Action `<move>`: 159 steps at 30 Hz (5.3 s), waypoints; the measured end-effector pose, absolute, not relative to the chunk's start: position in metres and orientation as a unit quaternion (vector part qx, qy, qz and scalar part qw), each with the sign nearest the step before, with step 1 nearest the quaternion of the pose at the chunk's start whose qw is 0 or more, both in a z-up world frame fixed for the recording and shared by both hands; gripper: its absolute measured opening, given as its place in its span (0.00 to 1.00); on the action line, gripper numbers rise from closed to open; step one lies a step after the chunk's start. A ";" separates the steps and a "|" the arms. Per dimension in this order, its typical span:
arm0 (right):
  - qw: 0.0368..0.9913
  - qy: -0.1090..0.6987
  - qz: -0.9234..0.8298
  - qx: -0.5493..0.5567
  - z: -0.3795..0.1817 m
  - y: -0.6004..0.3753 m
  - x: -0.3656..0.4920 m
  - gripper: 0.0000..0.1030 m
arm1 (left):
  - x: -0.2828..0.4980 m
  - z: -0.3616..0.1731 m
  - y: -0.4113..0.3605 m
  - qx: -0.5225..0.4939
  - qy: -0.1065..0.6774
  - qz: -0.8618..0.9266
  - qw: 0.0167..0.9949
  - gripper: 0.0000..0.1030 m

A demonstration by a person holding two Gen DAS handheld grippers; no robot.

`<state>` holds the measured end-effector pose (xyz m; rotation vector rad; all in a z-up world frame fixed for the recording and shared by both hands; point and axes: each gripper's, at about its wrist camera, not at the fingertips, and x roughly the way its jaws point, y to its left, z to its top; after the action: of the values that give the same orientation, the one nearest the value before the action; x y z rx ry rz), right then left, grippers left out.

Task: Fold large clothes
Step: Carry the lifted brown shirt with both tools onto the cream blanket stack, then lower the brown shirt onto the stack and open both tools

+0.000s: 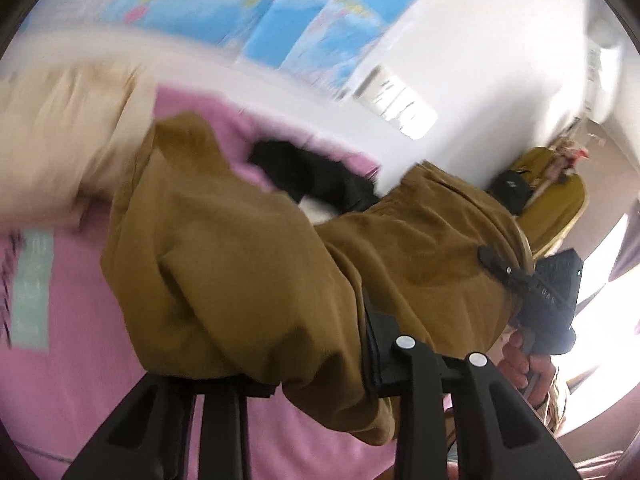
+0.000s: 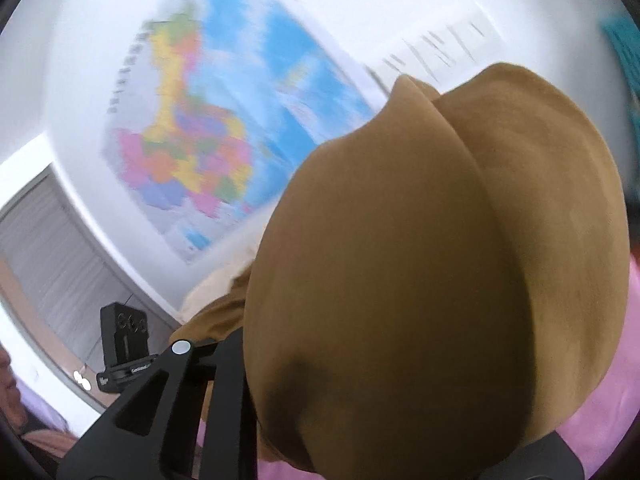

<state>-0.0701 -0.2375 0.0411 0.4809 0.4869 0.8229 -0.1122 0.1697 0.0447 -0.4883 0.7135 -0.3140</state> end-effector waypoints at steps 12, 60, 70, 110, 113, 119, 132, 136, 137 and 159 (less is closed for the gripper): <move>0.828 0.119 0.514 0.188 0.165 -0.096 -0.017 0.21 | -0.108 0.180 0.287 -0.173 0.196 -0.074 0.962 0.29; 0.693 0.438 0.560 0.118 0.007 0.192 0.058 0.67 | -0.160 0.016 0.616 -0.302 0.253 0.268 0.879 0.50; 0.787 0.318 0.529 0.007 0.051 0.169 0.052 0.53 | -0.164 0.002 0.617 -0.320 0.243 0.257 0.879 0.53; 0.807 0.319 0.496 -0.031 0.036 0.225 0.079 0.50 | -0.149 0.008 0.546 -0.178 0.246 0.304 0.903 0.57; 0.811 0.265 0.519 -0.053 0.047 0.220 0.046 0.53 | -0.158 0.013 0.520 -0.145 0.230 0.331 0.904 0.72; 0.811 0.226 0.530 -0.100 0.038 0.230 0.005 0.53 | -0.158 0.020 0.470 -0.115 0.215 0.331 0.912 0.81; 0.815 0.241 0.512 -0.126 0.005 0.245 0.000 0.68 | -0.139 0.009 0.416 -0.127 0.245 0.322 0.906 0.93; 0.817 0.219 0.519 -0.124 0.010 0.237 -0.020 0.77 | -0.148 0.011 0.397 -0.117 0.243 0.335 0.903 0.94; 0.818 0.217 0.519 -0.121 0.010 0.233 -0.026 0.79 | -0.149 0.012 0.393 -0.113 0.245 0.338 0.902 0.94; 0.832 0.218 0.497 -0.117 -0.019 0.166 -0.094 0.95 | -0.207 -0.006 0.306 -0.136 0.274 0.366 0.879 0.94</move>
<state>-0.0944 0.1660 -0.0195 -0.2481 0.4612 1.0530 -0.2068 0.3055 -0.0061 -0.2834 0.5711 0.7625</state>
